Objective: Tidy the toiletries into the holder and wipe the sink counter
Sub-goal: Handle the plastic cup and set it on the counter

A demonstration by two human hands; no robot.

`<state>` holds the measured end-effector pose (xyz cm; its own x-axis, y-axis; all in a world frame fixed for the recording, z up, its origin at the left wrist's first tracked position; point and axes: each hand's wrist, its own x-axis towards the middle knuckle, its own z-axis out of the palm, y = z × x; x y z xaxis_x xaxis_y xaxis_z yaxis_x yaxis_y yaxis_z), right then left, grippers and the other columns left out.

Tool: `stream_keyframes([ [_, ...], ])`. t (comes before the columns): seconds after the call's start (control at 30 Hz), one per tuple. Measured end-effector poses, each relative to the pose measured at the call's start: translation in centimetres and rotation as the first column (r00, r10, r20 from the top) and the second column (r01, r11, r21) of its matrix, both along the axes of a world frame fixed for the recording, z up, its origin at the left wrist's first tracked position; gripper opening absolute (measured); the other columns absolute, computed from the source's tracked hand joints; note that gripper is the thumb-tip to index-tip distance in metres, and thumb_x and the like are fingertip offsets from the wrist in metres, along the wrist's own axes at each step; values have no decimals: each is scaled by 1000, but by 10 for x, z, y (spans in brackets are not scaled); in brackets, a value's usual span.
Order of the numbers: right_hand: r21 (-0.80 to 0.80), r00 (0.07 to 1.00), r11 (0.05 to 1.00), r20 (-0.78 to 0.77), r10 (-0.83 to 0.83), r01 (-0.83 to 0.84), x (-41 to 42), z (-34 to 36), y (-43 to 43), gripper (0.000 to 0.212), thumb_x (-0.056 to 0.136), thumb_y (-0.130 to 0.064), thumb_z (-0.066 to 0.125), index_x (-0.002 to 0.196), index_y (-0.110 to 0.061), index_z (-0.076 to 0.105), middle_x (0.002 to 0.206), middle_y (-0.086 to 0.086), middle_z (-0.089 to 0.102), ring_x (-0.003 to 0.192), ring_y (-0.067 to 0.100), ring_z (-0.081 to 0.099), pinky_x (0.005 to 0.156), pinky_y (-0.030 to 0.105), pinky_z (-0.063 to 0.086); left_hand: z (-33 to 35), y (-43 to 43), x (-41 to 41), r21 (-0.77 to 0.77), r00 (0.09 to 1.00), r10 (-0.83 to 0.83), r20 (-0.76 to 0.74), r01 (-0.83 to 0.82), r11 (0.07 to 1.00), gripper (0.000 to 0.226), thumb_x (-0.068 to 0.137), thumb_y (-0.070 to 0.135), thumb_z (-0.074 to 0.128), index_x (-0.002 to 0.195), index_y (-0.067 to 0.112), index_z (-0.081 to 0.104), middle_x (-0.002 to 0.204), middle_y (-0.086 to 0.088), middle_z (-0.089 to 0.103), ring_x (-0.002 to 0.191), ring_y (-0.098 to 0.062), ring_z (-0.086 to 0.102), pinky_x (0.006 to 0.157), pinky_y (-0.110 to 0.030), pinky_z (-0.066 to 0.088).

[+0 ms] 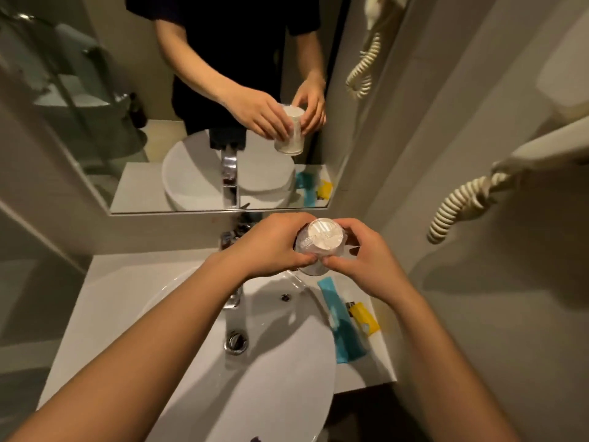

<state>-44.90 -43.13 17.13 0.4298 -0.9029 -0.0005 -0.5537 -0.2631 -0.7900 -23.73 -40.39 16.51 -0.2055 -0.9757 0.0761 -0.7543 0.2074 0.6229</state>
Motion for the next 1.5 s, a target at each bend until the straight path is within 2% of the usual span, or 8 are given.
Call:
stream_keyframes([
  [0.2,47,989,989,-66,-135,139,-30,-30,-35,55,78,-19,87,119,-37,55,107,-28,60,97,-6,58,78,9,42,-38,-58,-50,61,999,-36,27,35,998,62,79,39,78,136,31,54,132,5,65,119,-19,61,98,-44,51],
  [0.37,110,966,962,-98,-239,249,-38,-70,-66,57,86,-17,81,135,-30,55,130,-10,64,117,11,59,98,29,48,-78,-99,-71,127,1000,-9,-20,11,992,65,78,32,83,136,27,55,131,0,63,119,-21,59,102,-45,48],
  [0.5,121,959,953,-76,-272,279,-42,-108,-87,56,88,-15,78,137,-27,54,131,-7,64,117,10,58,98,28,46,-106,-131,-75,192,999,-40,-12,42,980,66,77,29,85,136,23,56,127,-5,61,117,-24,58,103,-43,46],
  [0.7,161,948,935,-35,-316,317,-42,-159,-112,56,89,-10,75,137,-27,53,129,-11,60,118,9,56,105,31,47,-139,-172,-72,242,991,-133,19,124,962,60,72,31,88,127,22,65,118,-2,69,106,-22,62,93,-38,50],
  [0.83,164,940,925,-41,-340,342,-42,-184,-121,56,88,-7,73,137,-24,53,131,-4,61,120,13,57,106,35,48,-159,-188,-73,258,982,-178,60,157,953,35,73,38,87,99,26,67,92,7,67,91,-22,64,72,-31,42],
  [0.93,206,931,909,-29,-365,363,-42,-201,-126,56,86,-6,74,135,-24,54,130,-3,63,120,16,59,106,38,50,-172,-195,-76,270,981,-177,82,149,951,39,73,38,87,105,21,70,99,1,72,87,-21,63,75,-34,47],
  [1.13,325,877,837,43,-479,441,-40,-220,-136,57,83,2,77,132,-18,55,123,-4,64,116,14,61,91,18,49,-190,-206,-90,321,989,-129,79,97,942,33,75,31,85,102,15,75,102,-9,75,94,-30,68,78,-34,51],
  [1.5,377,834,795,94,-544,476,-35,-237,-145,57,85,1,77,136,-12,55,122,-1,63,113,14,60,98,28,50,-205,-215,-95,335,994,-86,72,57,940,32,80,22,82,108,7,72,110,-15,74,101,-34,67,79,-31,46],
])
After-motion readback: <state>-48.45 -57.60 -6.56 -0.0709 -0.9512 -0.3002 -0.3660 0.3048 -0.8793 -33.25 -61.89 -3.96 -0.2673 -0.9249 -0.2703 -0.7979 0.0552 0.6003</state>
